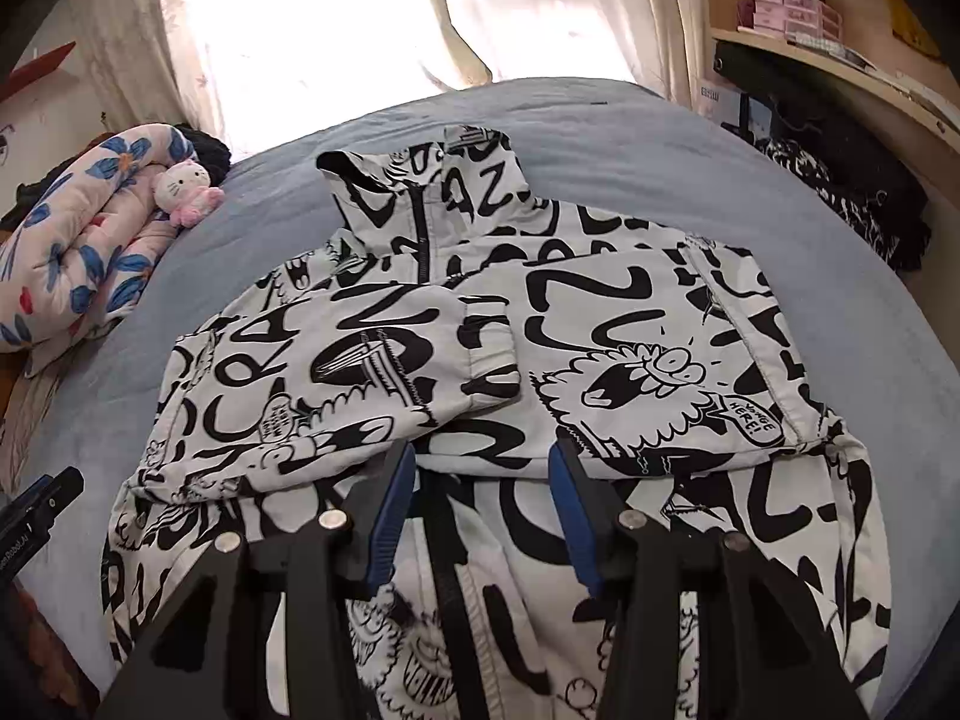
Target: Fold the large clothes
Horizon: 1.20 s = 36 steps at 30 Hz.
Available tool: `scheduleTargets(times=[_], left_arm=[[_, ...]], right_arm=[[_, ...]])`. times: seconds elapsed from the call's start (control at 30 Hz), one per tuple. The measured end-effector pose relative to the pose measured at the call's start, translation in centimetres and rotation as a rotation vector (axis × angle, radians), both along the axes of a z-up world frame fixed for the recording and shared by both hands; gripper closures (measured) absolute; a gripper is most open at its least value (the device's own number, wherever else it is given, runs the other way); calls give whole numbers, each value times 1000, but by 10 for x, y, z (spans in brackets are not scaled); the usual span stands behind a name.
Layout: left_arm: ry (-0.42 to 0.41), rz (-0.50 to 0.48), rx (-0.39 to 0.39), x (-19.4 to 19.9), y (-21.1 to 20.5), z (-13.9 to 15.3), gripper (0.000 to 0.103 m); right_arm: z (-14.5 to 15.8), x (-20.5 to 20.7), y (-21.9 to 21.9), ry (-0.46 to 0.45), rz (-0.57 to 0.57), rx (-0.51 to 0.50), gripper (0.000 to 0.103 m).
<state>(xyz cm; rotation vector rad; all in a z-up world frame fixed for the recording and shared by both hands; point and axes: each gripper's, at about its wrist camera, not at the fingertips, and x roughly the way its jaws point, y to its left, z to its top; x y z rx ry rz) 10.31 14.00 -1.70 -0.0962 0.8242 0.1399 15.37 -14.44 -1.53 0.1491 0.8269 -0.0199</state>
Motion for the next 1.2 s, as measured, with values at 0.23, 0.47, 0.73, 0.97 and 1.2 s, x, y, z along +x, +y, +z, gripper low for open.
scheduleTargets(times=[0.23,0.47,0.73,0.97,1.2], left_arm=[[-35,-3,-9,-25,2,17,36],[-67,-22,-3,-52,-5,32,36],[-96,-38,7,-85,-16,43,29],[-104,-39,12,-113,-21,41,29],[-102,-43,23,-137,-25,38,28]], right_arm=[[12,-17,2,-10,2,6,57],[28,-41,7,-52,20,-13,57],[38,-73,6,-81,23,-38,52],[41,-106,-1,-107,15,-59,51],[40,-133,-14,-116,2,-51,51]])
